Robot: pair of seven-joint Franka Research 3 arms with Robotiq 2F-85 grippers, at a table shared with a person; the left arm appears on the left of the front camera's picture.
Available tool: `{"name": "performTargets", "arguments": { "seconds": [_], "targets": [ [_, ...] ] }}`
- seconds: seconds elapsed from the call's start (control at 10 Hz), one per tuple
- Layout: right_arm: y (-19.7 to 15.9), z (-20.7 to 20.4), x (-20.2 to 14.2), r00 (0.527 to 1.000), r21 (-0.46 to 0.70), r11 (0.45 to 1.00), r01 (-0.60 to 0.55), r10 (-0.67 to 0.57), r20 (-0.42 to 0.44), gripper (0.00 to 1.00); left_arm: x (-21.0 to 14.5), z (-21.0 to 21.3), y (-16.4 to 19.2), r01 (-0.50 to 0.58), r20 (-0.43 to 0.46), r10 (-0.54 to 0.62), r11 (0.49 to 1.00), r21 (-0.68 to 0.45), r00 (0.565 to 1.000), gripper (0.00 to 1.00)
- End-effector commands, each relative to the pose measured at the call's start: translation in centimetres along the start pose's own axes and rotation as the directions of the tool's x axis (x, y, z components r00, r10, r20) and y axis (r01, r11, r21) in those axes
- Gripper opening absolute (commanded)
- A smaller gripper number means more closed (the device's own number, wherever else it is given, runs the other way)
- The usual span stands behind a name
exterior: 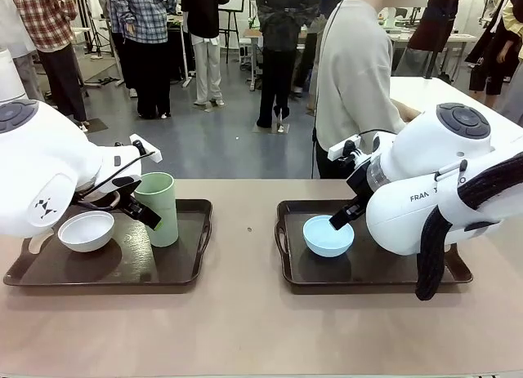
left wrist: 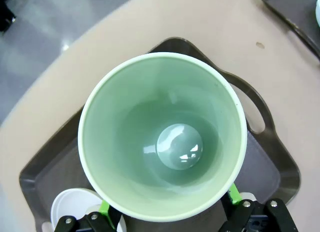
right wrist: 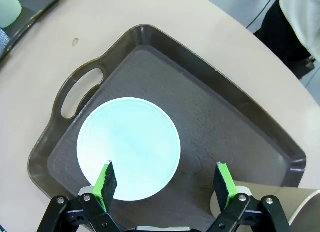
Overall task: Set up a tray with a mat and arrange the tableware.
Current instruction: Pick up the Picnic Bowl and Reusable plastic cup from the Handle tray in front of the human's position and hold them in the air.
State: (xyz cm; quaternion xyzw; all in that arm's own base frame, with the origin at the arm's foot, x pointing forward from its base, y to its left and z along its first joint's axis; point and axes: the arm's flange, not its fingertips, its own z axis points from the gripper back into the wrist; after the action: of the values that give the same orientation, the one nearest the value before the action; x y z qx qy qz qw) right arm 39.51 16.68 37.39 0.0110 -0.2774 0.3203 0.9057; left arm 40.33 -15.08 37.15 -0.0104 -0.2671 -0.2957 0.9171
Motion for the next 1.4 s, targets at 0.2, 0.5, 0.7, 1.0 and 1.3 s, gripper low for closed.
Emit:
{"name": "performTargets", "arguments": {
  "seconds": [0.2,0.5,0.7,1.0,1.3],
  "targets": [
    [0.8,1.8,0.0,0.998,-0.026,0.999,0.035,-0.036,-0.048,1.00,-1.2,2.2,0.8,0.032,-0.025,-0.032,0.999,0.003,0.999,1.00],
    [4.9,7.3,-2.4,0.949,0.020,0.967,0.255,-0.246,-0.194,1.00,-6.2,8.0,0.9,-0.056,-0.168,0.075,0.992,0.117,0.983,1.00],
    [8.2,11.1,-6.7,0.906,-0.019,0.942,0.336,-0.329,-0.266,1.00,-10.1,11.9,0.2,-0.084,-0.202,0.085,0.996,0.016,0.976,1.00],
    [11.5,13.3,-15.0,0.789,-0.127,0.871,0.474,-0.484,-0.377,1.00,-15.6,15.2,-2.0,-0.150,-0.222,0.119,0.980,-0.129,0.968,1.00],
    [9.8,14.3,-3.0,0.824,-0.119,0.905,0.409,-0.423,-0.377,1.00,-3.8,15.9,2.0,-0.117,-0.249,0.092,0.989,-0.087,0.964,1.00]
  ]
}}
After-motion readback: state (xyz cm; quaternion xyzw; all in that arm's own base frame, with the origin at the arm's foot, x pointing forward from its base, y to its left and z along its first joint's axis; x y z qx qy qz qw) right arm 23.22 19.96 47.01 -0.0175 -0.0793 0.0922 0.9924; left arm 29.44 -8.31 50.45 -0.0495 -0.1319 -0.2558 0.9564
